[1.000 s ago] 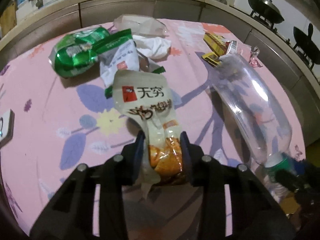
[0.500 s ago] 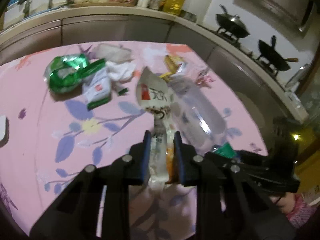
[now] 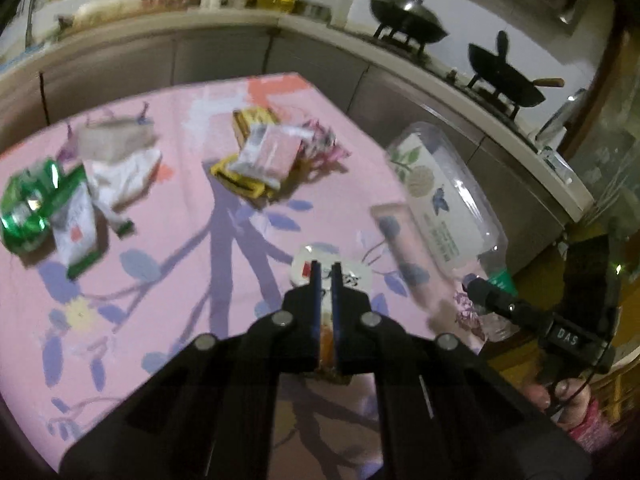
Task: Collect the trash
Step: 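Lift the pouch with the left gripper while the right gripper lifts the bottle, then carry pouch and bottle over the bin and open both grippers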
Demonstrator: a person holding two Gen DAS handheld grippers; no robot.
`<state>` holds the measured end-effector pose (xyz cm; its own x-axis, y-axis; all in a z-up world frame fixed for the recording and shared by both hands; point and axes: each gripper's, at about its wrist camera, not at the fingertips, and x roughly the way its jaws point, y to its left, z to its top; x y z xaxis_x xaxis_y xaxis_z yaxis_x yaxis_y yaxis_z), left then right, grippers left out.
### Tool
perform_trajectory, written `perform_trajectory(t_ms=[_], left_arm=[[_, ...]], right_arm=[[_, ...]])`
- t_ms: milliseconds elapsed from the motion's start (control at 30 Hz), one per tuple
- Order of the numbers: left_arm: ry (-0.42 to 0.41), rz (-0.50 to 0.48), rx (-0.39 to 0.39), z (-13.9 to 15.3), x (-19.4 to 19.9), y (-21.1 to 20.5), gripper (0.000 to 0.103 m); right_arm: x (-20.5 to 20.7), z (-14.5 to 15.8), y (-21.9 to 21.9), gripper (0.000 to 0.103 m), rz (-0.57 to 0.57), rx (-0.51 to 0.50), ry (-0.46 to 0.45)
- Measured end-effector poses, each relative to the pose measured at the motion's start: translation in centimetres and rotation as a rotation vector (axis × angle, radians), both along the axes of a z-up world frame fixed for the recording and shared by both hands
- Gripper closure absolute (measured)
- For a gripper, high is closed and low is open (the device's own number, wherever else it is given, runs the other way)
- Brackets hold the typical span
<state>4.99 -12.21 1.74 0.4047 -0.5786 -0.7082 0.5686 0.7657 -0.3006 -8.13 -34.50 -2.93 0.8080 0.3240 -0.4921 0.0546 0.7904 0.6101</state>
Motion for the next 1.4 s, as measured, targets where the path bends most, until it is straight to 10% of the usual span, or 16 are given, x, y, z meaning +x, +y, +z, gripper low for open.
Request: perform_trajectory(t_ms=[67,200,367,533,700,1000,1400], left_arm=[[0.048,0.012,0.033,-0.9,0.4,-0.2,0.092],[0.114,0.052,0.088,-2.7,0.4,-0.4,0.038],[0.093,-0.024,0.168,-3.7,-1.1,-2.5,0.032],[0.125,-0.050,0.230,-6.2,-0.9,-4.4,0.032],[0.013,-0.063,0.248,-6.1,-2.4,-5.2,0.079],[-0.002,-0.147,0.165,-3.0,-1.2,-9.1,0.082],[0.075,-0.360,0.129,-0.8,2.8,-27.4,0.081]], right_arm=[[0.5,-1.2,0.2,0.066,0.004,0.009,0.028],[1.1,-2.1,0.6,0.066,0.019,0.030,0.040],[0.8,-2.3,0.0,0.066,0.010,0.051,0.039],[-0.1,-2.2,-0.7,0.066,-0.010,0.063,0.035],[-0.5,-2.4,-1.2,0.066,-0.024,0.071,0.038],[-2.1,-2.2,-5.7,0.066,-0.184,0.178,0.000],[-2.4,-3.8,-16.8,0.065,-0.444,0.531,0.049]])
